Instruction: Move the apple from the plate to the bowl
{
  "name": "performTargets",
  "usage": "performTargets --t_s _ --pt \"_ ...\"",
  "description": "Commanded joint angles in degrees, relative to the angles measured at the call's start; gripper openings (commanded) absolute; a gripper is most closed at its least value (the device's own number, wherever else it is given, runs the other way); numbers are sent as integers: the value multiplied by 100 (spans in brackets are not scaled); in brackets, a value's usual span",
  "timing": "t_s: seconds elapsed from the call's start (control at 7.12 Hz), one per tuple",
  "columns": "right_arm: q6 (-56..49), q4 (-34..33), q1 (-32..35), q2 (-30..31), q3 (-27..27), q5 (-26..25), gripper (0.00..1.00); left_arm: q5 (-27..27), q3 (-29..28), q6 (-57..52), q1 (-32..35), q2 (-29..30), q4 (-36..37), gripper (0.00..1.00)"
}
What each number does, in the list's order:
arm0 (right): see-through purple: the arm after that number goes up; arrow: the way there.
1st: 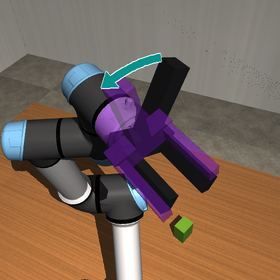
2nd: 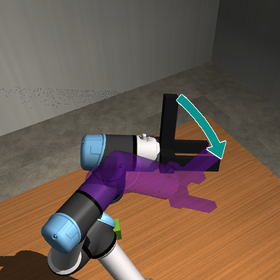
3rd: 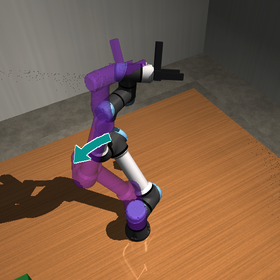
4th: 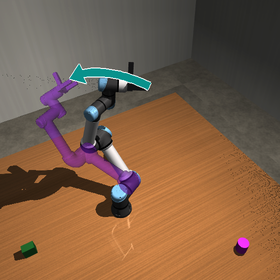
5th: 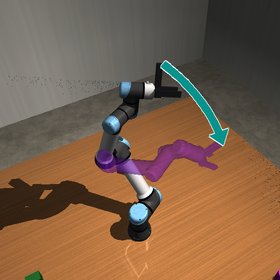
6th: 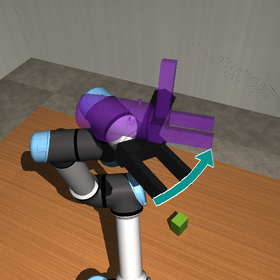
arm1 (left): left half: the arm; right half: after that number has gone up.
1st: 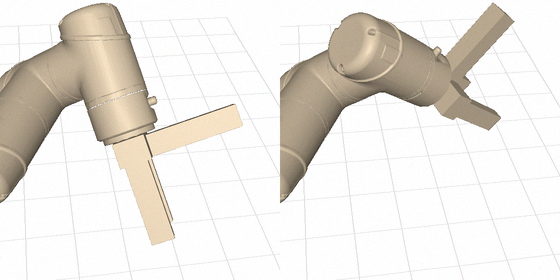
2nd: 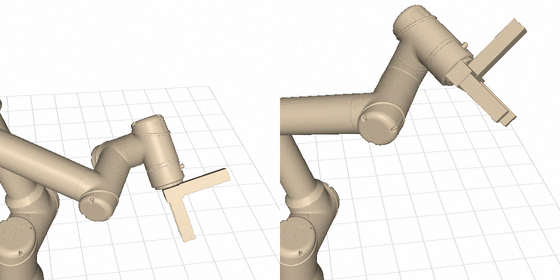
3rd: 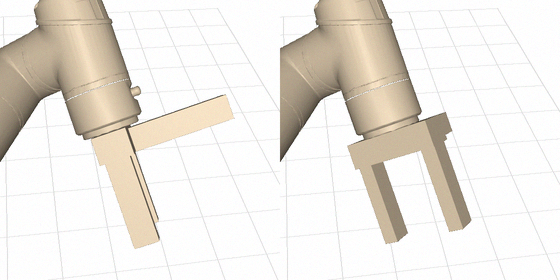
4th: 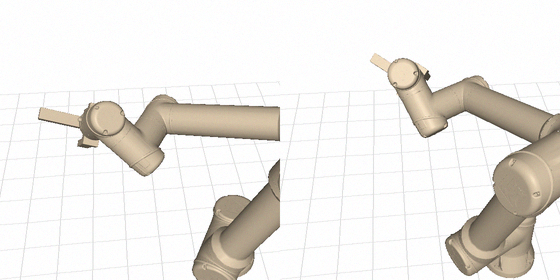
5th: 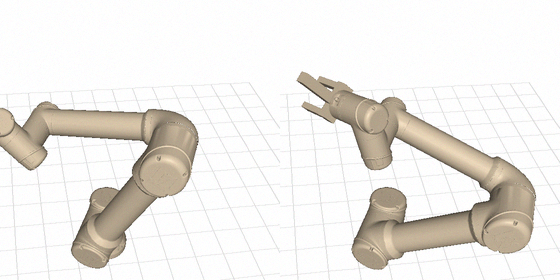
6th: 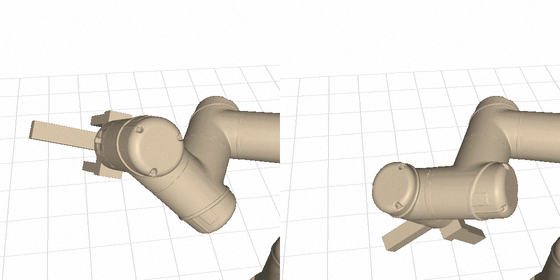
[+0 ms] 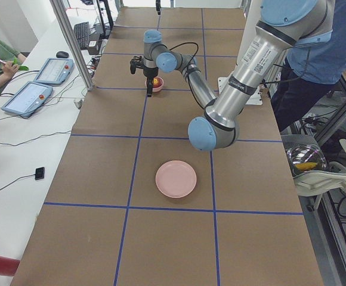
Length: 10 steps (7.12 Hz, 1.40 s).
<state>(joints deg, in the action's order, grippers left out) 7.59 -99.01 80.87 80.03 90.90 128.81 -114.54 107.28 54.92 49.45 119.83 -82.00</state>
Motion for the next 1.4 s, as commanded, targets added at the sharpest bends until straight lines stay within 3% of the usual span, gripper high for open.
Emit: performTargets --t_s 0.0,0.14,0.28,0.42,0.84,1.26 --pt "-293 40 350 336 24 30 100 -268 505 -974 1009 -1273 -17 98" --pt "-232 75 342 381 7 -5 100 -601 487 -1175 1545 -1687 -70 98" --pt "-258 84 333 346 -28 -40 100 -918 339 -2317 2160 -2091 -140 98" --pt "-275 197 350 381 24 12 100 -1382 -219 -3155 2566 -2165 -193 98" --pt "-284 558 446 732 16 -128 100 -1457 -1968 -5020 3779 -2165 -982 98" --pt "-232 367 588 900 453 -164 100 -1466 -2159 -6160 4134 -2560 -993 98"
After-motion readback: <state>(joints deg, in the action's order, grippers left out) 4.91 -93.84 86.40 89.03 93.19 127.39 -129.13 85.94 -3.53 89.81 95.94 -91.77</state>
